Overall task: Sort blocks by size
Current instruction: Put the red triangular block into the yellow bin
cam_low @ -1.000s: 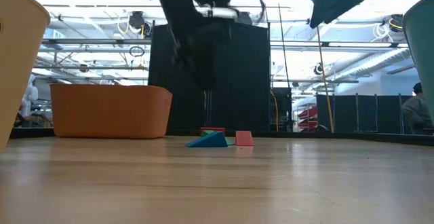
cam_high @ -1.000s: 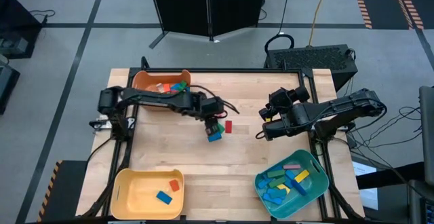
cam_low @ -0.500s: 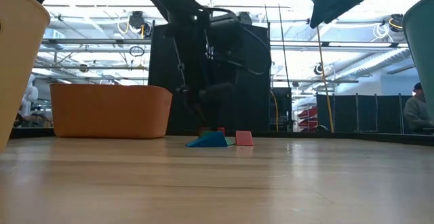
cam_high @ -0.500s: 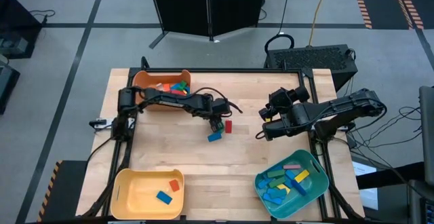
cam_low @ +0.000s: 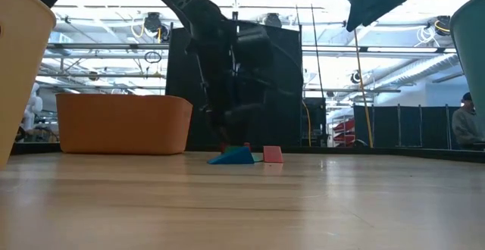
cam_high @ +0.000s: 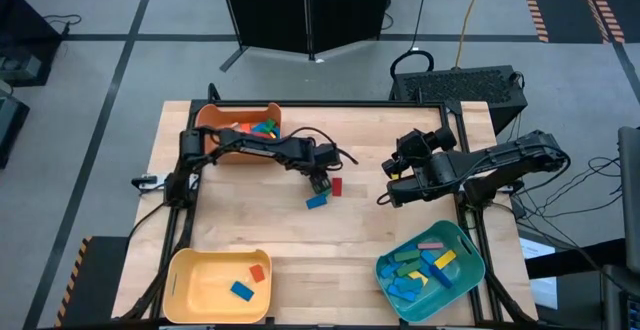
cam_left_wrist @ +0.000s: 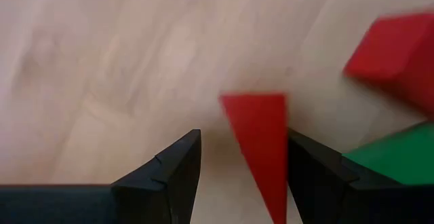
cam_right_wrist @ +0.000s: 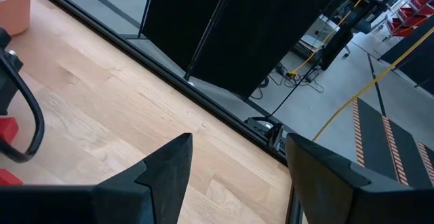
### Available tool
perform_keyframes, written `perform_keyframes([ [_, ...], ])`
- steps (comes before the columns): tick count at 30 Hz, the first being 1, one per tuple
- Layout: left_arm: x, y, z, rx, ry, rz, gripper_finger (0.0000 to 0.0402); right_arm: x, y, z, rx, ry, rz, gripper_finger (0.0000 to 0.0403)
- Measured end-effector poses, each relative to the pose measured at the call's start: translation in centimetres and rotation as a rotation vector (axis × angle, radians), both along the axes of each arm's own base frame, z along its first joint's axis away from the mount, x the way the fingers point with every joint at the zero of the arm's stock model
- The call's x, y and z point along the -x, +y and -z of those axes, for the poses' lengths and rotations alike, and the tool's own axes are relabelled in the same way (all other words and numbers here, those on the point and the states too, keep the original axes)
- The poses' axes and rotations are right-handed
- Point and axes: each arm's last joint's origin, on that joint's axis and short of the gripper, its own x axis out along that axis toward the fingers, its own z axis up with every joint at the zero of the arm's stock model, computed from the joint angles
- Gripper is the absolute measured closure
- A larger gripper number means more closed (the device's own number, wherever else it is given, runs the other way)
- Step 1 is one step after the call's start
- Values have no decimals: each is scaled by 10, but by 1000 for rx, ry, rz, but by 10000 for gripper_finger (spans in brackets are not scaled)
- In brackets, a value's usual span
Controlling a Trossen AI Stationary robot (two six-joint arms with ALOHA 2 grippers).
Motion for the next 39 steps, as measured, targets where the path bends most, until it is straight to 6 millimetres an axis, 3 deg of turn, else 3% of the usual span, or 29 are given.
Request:
perform_keyframes([
  [7, 0, 4, 6, 6, 23, 12, 210, 0, 0, 0, 2, 5, -2, 179],
  [20, 5, 0, -11, 7, 39, 20, 345, 0, 0, 0, 5, 9, -2, 179],
  [28, 16, -16, -41, 6, 42, 51, 347, 1, 0, 0, 7, 18, -6, 179],
  [39, 43, -58, -83, 22, 79, 85, 347, 1, 0, 0, 6, 17, -5, 179],
])
